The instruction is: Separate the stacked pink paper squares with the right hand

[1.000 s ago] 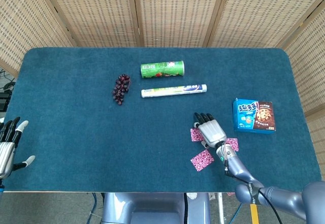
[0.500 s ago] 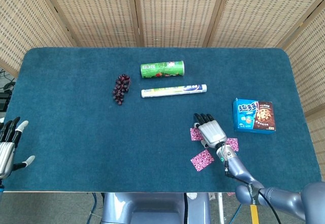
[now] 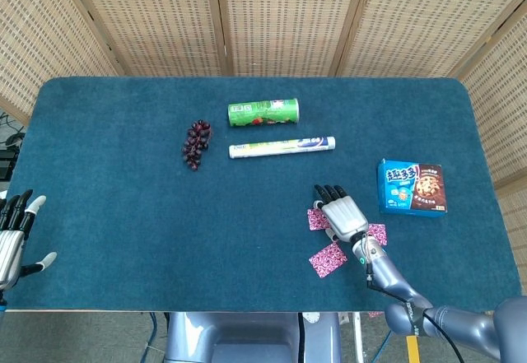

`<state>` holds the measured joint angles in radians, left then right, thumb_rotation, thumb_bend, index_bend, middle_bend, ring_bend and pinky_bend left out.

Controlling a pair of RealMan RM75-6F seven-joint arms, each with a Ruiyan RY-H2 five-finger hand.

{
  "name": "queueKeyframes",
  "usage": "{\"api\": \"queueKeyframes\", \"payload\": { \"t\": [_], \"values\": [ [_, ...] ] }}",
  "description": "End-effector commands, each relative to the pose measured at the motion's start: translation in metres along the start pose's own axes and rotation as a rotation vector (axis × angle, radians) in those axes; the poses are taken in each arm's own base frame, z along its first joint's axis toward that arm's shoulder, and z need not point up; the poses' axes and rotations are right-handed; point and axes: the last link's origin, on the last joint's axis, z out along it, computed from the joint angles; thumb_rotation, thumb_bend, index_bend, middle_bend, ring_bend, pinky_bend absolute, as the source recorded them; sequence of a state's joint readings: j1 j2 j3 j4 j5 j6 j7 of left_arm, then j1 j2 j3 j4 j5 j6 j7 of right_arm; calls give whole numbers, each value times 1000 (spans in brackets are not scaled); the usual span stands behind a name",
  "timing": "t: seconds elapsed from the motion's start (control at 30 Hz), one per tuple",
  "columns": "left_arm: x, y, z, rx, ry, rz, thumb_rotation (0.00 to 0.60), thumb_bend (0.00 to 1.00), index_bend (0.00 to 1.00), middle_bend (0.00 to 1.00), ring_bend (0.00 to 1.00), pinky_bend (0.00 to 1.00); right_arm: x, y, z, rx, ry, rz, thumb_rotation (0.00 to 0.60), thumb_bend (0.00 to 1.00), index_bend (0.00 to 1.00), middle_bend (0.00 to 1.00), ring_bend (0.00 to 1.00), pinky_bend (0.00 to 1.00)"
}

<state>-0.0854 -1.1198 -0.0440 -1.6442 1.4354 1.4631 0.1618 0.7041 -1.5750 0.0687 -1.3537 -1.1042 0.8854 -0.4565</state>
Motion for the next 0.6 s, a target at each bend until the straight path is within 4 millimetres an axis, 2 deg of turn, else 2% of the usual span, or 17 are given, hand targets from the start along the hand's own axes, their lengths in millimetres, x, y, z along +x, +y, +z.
{"api": "queueKeyframes", "payload": {
  "t": [0.03,0.4,0.6],
  "values": [
    [0,0,0,0,0,0,600,129,88,0,0,0,0,0,-1,3,1,1,600,410,560,30,0,77],
    [0,0,0,0,-2,-1,600,128,89,0,0,0,7,-7,-15,63,18,-3,600,412,560,31,0,77],
    [0,0,0,0,-3,0,600,128,89,0,0,0,7,-19,-39,143,27,-26,600,412,560,34,0,77]
  ]
}}
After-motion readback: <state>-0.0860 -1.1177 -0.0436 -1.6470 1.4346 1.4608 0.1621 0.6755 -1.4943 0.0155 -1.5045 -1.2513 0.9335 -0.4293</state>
